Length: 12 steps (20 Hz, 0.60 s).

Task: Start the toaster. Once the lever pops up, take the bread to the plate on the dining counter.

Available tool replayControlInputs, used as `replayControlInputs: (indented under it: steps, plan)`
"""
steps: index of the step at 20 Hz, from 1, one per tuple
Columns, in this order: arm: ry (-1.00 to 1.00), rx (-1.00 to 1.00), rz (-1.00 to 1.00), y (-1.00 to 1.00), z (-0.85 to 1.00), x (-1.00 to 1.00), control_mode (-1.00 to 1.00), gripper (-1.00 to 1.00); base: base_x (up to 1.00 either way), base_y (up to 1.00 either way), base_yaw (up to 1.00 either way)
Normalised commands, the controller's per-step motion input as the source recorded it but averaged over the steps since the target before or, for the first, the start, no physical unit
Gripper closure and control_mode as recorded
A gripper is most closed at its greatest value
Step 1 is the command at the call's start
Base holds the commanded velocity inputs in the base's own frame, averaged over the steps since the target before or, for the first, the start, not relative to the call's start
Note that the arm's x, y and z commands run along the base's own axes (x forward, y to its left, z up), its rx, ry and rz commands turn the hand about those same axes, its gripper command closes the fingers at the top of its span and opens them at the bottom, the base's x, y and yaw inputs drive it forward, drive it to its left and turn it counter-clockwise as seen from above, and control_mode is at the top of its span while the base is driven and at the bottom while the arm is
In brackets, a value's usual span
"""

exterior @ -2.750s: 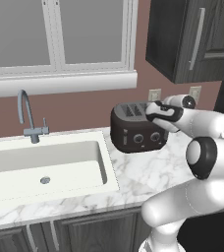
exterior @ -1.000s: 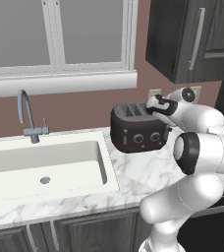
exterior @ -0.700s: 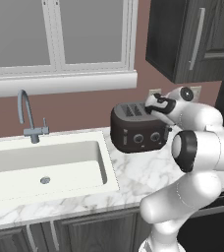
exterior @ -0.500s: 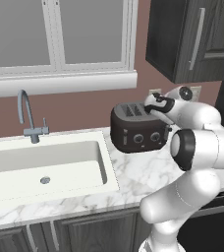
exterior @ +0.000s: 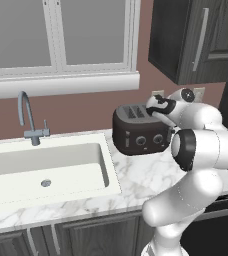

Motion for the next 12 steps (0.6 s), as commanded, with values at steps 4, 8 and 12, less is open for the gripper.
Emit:
replayControlInputs:
  steps: [4,8,12]
  plan:
    - [0.04,0.00,0.00,0.00,-0.10,0.00,-1.00,-1.00,0.00,0.00,0.00]
    - [0.04,0.00,0.00,0.00,-0.05,0.00,-1.00,-1.00,0.00,0.00,0.00]
    - [0.02,0.00,0.00,0.00,0.00,0.00,-1.00,-1.00,0.00,0.00,0.00]
